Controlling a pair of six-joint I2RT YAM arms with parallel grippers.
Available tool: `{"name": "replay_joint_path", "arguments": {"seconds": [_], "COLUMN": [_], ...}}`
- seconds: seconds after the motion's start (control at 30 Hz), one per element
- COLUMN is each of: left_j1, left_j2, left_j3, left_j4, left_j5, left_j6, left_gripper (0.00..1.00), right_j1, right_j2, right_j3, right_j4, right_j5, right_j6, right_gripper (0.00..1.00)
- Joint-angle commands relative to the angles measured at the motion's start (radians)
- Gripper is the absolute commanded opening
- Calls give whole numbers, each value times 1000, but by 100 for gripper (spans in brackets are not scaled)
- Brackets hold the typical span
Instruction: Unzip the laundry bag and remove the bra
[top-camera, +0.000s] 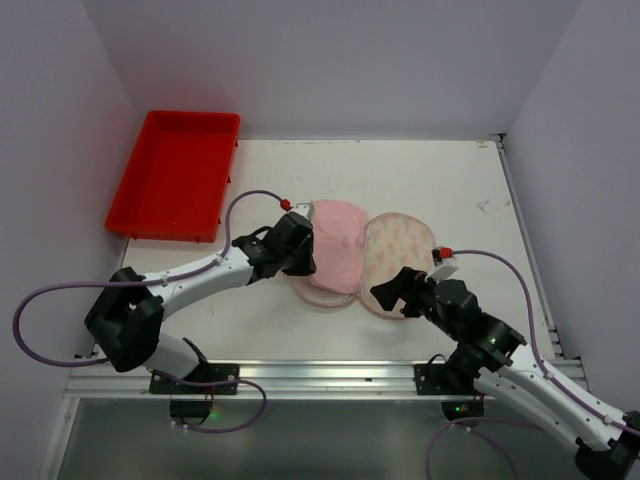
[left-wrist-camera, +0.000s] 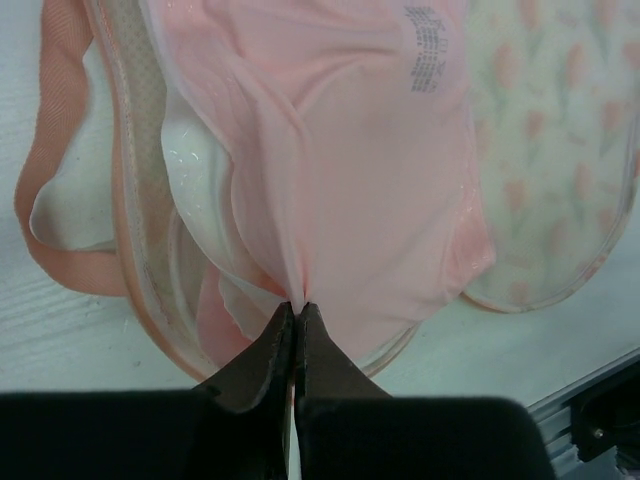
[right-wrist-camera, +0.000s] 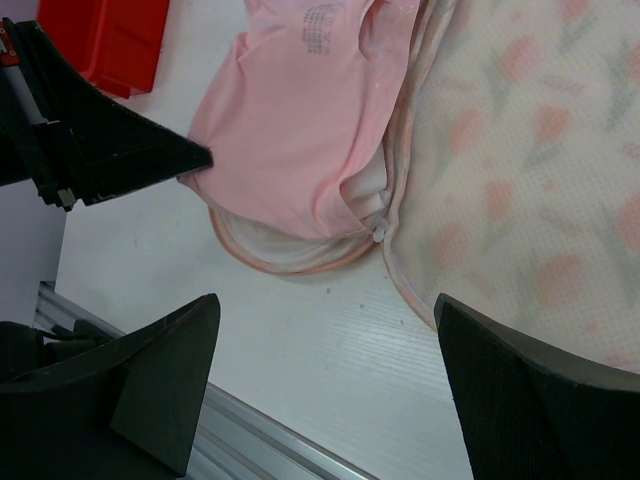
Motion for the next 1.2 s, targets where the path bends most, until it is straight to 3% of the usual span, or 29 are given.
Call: {"name": "replay_joint_path", "arguments": {"seconds": [0.0, 0.47, 0.67, 0.93, 1.0, 1.17], "left_j1": [2, 31, 33, 108, 178, 327], "left_j2": [-34, -49, -58, -91, -109, -111], "left_j3": [81, 590, 540, 397, 415, 622], "left_j4": [57, -138, -100, -58, -72, -181], "left_j5": [33, -25, 113, 62, 68, 70], "left_j6": [16, 195, 188, 175, 210, 319], "left_gripper": [0, 0, 0, 0, 0, 0], "right_j1": [-1, 1, -1, -1, -1, 1], "right_j2": [-2, -91, -93, -73, -73, -59], "right_j3": [6, 18, 18, 15, 17, 26], "right_j4": [36, -27, -27, -24, -22, -16], "right_j5": [-2, 35, 40, 15, 11, -6], "right_j6": [-2, -8, -14, -16, -19, -31], "right_gripper": [89, 89, 89, 89, 89, 89]}}
